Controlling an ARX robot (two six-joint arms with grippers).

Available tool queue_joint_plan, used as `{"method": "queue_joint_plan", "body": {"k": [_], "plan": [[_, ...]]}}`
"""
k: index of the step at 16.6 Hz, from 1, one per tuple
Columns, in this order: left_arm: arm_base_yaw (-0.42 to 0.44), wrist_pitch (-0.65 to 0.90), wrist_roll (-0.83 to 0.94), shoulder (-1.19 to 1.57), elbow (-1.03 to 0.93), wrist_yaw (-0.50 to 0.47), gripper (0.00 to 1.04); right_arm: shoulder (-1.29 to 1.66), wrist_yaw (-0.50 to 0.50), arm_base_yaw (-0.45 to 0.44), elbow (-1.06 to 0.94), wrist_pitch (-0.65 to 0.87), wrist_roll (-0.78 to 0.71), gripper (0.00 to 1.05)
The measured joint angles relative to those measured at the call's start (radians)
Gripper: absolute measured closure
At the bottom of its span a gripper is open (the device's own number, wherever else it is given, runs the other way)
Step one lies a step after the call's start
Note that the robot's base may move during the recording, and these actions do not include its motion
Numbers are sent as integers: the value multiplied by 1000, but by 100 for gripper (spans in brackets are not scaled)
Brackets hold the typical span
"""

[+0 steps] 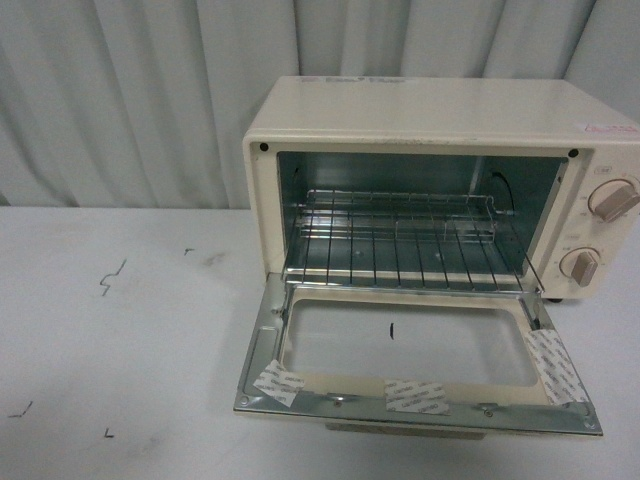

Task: Open oven

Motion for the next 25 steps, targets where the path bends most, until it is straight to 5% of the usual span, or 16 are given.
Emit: {"method": "queue_joint_plan", "body": {"k": [25], "plan": [[0, 2, 0, 0, 0, 0, 7, 1, 0, 0, 0, 1, 0, 6]]}}
